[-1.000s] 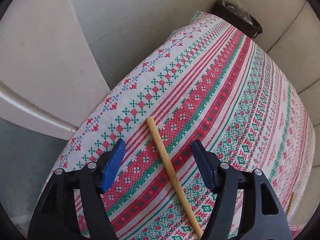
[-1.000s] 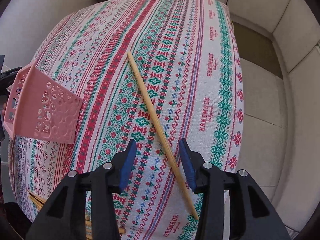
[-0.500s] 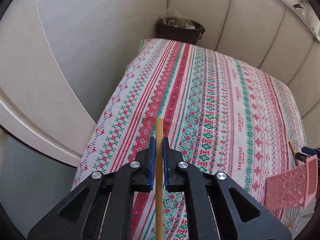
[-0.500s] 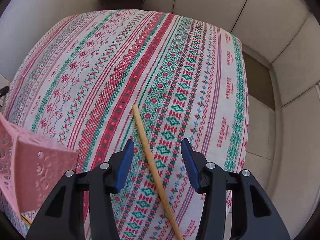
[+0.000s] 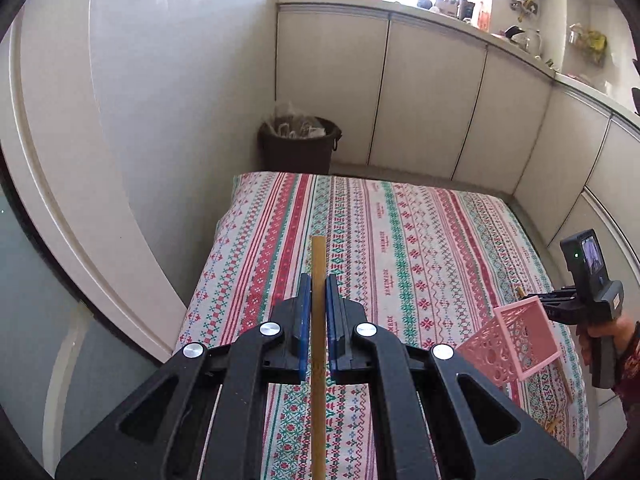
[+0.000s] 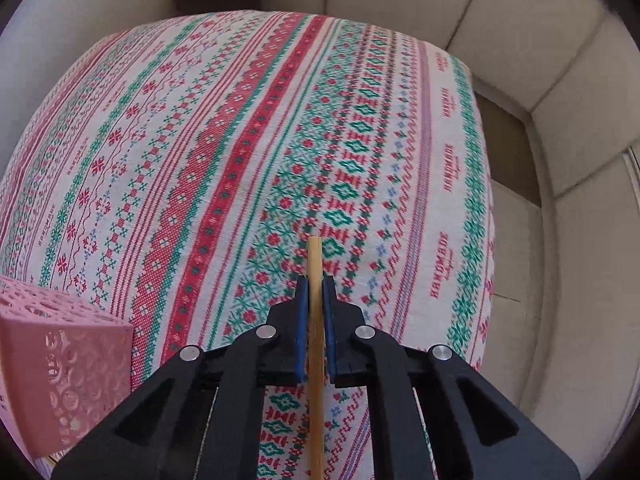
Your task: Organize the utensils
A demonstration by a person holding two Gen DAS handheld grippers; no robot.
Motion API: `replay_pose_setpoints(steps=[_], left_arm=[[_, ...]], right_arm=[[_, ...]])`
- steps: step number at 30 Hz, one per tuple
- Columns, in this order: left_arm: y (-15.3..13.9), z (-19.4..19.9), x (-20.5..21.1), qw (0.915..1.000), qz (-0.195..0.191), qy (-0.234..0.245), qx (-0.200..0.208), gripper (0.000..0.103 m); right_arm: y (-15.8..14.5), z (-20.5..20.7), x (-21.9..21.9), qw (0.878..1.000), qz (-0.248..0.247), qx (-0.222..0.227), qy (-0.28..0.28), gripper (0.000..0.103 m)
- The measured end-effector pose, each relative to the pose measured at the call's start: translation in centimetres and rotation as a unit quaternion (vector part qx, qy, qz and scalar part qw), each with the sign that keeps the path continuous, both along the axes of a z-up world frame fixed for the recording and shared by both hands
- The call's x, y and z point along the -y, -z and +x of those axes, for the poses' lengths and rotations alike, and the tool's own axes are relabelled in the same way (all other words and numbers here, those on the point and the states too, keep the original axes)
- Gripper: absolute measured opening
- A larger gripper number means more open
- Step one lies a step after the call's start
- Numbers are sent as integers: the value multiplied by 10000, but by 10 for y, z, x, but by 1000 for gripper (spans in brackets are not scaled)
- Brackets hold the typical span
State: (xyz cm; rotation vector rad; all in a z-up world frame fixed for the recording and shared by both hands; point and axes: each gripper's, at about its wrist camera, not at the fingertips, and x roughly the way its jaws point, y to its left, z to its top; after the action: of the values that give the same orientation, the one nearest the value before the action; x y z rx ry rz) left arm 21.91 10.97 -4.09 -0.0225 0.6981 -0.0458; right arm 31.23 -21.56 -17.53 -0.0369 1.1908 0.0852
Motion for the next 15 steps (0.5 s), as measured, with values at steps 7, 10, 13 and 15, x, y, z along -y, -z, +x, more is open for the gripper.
replay_pose_setpoints(steps=[7, 10, 13, 15], left_arm=[[-36, -36, 26, 9962, -154, 281, 809, 6], [-48, -49, 37, 9942, -304, 439, 936, 6], [-59, -64, 49, 9919, -435, 608, 1029, 6], [-65, -74, 57, 9902, -480, 724, 1091, 6]], right_arm=[[-76, -73, 34, 9779, 1397, 1448, 565, 8], [-117, -111, 27, 9620, 1757, 2003, 598, 7], [-154, -148, 25, 9483, 1973, 2416, 583, 7], [-175, -168, 28, 9407, 2106, 2595, 573, 7]])
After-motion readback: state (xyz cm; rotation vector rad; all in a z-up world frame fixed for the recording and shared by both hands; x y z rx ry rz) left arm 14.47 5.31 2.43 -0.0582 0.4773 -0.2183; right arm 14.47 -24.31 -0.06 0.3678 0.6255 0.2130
